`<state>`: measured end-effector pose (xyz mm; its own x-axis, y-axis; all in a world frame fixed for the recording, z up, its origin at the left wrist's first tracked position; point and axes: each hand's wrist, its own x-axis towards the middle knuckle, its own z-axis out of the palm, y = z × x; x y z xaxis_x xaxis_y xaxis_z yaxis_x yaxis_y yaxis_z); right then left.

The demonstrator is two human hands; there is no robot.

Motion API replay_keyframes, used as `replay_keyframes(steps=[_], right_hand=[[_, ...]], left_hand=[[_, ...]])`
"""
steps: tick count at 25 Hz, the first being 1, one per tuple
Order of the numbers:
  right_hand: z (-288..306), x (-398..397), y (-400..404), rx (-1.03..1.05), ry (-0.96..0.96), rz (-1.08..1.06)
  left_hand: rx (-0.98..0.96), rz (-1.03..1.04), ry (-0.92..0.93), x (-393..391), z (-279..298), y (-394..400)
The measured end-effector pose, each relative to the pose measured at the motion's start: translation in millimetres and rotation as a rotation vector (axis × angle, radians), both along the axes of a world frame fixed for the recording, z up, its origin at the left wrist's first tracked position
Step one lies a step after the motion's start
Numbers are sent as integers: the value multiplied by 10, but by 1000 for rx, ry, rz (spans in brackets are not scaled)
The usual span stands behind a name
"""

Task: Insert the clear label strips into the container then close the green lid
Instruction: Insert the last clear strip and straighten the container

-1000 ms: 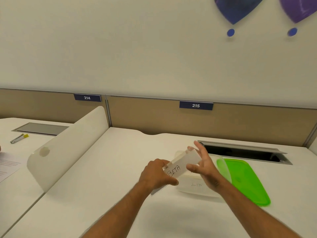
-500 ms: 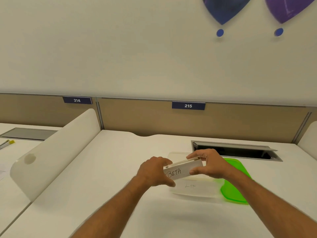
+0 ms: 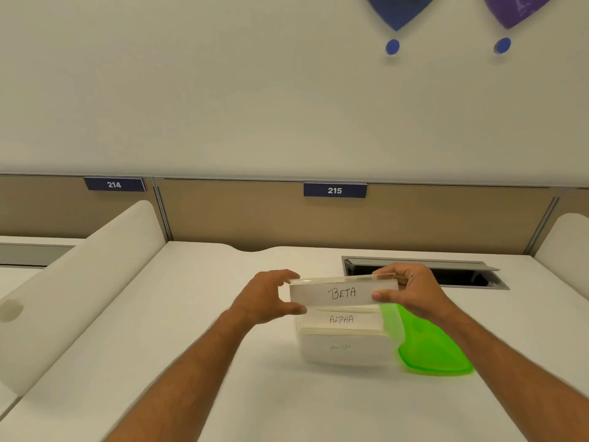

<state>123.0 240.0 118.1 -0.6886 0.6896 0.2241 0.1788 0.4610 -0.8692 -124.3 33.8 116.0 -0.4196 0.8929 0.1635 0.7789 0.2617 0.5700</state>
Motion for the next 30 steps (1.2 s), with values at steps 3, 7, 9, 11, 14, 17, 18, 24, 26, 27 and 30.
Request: replay_keyframes(steps=[3,7,9,11,14,17,18,24,26,27,30], right_hand=[[-2,-16,84,-21,11,10],[-74,-31,191,-38,15,6],[-128,-36,243,-53,10,1],[-185,-46,313,-71,-22,9],[-279,-73,429,14,-167,14],[-367,-126,515,208,-408,9],[-397,-162,527,272,-500,28],[-533,-416,609,519,-864,139],[-572,-485,630,565,-928,137],[-591,-517,634,584,-957,135],[-640,-590,648,626,-1016,140]], left_hand=[[7,-39,-15,9,12,173],[-9,-45,-31,-3,-24,343],[-19,-42,-36,-27,-45,424],[-52,-44,-22,-41,-68,511],[-146,-54,27,-44,-127,631],[-242,-77,113,-32,-225,774],[-270,-85,153,-23,-255,825],[-446,-102,315,-3,-421,1095],[-500,-115,368,1,-449,1166],[-522,-126,400,7,-455,1202],[-569,-159,483,26,-469,1299]])
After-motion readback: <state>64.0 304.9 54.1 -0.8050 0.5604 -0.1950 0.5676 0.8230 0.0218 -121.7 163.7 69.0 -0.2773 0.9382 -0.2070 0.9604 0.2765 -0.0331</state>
